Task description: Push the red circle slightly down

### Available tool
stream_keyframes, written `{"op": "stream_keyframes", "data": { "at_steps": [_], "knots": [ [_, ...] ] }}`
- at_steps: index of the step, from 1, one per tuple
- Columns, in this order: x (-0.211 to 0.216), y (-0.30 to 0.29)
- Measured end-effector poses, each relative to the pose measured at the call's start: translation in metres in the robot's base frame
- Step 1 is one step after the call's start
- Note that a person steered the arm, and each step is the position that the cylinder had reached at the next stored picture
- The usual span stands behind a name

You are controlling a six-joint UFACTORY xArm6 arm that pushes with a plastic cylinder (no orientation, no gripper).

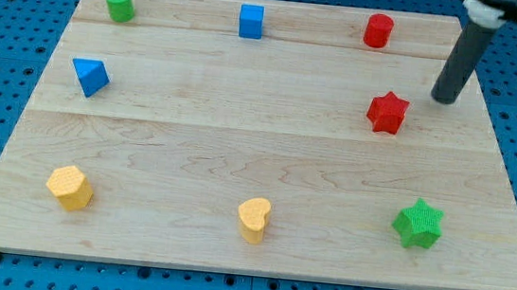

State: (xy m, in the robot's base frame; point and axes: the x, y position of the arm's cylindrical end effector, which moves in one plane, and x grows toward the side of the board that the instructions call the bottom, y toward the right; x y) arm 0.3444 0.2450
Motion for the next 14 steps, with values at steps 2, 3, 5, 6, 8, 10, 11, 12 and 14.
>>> {"op": "stream_keyframes", "data": {
  "at_steps": [2, 3, 5, 6, 8, 10, 11, 12, 14],
  "knots": [
    [-0.108, 0.030],
    [-0.153, 0.013],
    [-0.153, -0.069],
    [-0.153, -0.133],
    [-0.153, -0.135],
    [-0.152, -0.136],
    [-0.153, -0.136],
    [-0.152, -0.136],
    [-0.151, -0.087]
  ]
}}
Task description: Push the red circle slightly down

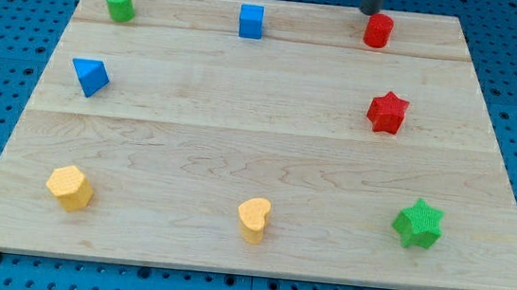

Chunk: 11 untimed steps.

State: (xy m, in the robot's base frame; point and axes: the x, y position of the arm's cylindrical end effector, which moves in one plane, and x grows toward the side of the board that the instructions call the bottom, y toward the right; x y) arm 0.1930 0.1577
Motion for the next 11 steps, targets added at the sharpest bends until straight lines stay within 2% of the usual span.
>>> {"op": "stream_keyframes", "data": {
  "at_steps": [2, 7, 9, 11],
  "knots": [
    [0.030, 0.010],
    [0.030, -0.028],
    [0.065, -0.028],
    [0.069, -0.028]
  ]
}}
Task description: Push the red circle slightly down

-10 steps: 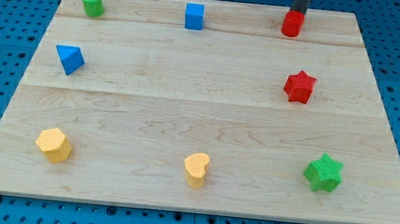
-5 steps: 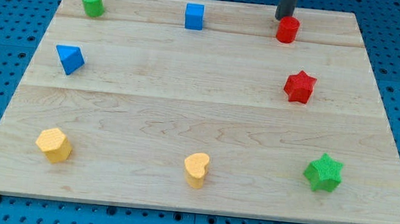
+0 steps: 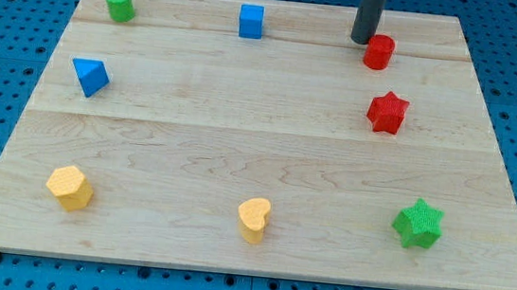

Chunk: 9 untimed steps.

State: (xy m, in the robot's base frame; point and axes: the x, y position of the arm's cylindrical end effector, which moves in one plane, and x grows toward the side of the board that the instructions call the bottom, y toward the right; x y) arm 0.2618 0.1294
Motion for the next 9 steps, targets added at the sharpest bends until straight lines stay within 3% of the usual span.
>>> {"op": "stream_keyframes", "data": {
  "at_steps": [4, 7, 9],
  "knots": [
    [-0.015, 0.010],
    [0.030, 0.010],
    [0.024, 0.005]
  ]
}}
